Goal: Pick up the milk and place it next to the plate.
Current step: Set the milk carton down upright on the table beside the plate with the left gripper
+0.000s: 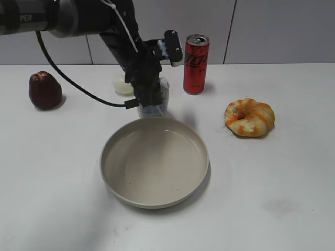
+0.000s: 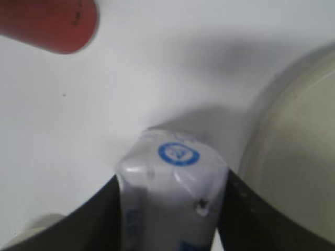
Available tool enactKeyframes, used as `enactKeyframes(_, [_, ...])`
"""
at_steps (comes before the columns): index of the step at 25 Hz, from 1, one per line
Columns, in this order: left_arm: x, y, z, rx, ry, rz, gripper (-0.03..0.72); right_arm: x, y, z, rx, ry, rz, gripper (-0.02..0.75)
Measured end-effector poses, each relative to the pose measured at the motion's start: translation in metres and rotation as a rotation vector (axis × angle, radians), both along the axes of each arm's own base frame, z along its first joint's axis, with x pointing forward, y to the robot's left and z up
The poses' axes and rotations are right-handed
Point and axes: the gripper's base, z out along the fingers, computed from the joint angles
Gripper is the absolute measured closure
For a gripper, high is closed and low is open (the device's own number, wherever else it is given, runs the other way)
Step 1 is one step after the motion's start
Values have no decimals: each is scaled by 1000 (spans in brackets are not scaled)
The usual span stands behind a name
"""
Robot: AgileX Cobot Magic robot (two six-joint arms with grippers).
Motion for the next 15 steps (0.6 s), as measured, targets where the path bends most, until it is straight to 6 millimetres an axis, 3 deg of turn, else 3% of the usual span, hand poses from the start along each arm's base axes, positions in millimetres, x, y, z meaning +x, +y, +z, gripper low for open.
enactKeyframes(4, [3, 8, 14, -16, -17, 16, 157, 0, 0, 0, 0, 0, 0, 241])
enactKeyframes(8, [7, 35, 59, -46, -73, 75, 140, 0, 0, 0, 0, 0, 0, 241])
enactKeyframes(12, [6, 87, 115, -109, -39, 321, 137, 0, 0, 0, 0, 0, 0, 241])
enactKeyframes(15, [1, 139, 142, -95, 55, 604, 137, 0, 0, 0, 0, 0, 0, 241])
